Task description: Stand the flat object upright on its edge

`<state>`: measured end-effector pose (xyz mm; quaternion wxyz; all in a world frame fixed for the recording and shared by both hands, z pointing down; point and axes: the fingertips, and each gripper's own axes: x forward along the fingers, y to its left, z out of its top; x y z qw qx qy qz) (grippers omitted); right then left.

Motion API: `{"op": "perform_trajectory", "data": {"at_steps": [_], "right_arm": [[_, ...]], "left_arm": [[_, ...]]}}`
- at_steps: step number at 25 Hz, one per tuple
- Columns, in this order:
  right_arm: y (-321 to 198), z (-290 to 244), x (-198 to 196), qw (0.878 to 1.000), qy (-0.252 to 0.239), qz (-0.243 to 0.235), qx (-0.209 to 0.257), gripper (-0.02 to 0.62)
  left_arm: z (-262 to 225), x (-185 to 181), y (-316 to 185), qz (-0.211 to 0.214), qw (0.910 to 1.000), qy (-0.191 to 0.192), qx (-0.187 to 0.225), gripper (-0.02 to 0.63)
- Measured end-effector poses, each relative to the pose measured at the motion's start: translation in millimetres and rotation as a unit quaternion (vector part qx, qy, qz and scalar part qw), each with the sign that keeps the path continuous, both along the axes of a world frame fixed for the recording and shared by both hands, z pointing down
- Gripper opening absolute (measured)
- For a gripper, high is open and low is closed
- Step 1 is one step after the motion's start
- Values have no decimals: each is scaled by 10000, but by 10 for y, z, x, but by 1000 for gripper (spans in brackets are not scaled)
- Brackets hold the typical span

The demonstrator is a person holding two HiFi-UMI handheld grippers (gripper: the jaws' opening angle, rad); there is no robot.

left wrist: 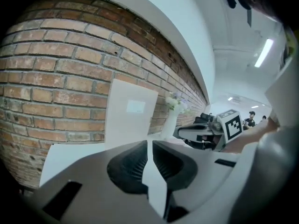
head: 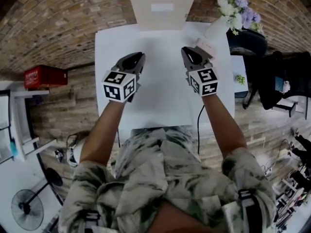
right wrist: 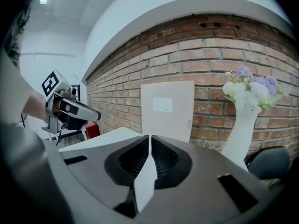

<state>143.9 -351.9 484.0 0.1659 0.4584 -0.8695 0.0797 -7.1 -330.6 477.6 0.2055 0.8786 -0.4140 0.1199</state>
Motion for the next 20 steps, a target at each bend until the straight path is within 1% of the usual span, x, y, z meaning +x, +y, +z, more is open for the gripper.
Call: {"op": "perform_trajectory", "data": {"at_steps": [4, 6, 11, 15, 20], "right_arm": [[391, -86, -125, 10000, -33, 36, -20, 32], [589, -119, -183, 9999, -87, 59, -66, 31], [1177, -182, -334, 9998, -125, 25, -155, 25], [1693, -173, -419, 9991, -275, 86, -296, 23], [2337, -130, -603, 9981, -369, 14, -486, 23]], "left_arm": [[-100, -74, 466, 161, 9990, 400, -140, 38], [-120, -158, 694, 199, 9985, 474, -208, 34], [-119, -368, 1287, 423, 9980, 323, -347, 28], [-185, -516, 1759, 605, 9970, 305, -381, 26], [-211, -730, 2300, 627, 9976, -13, -283, 26]]}}
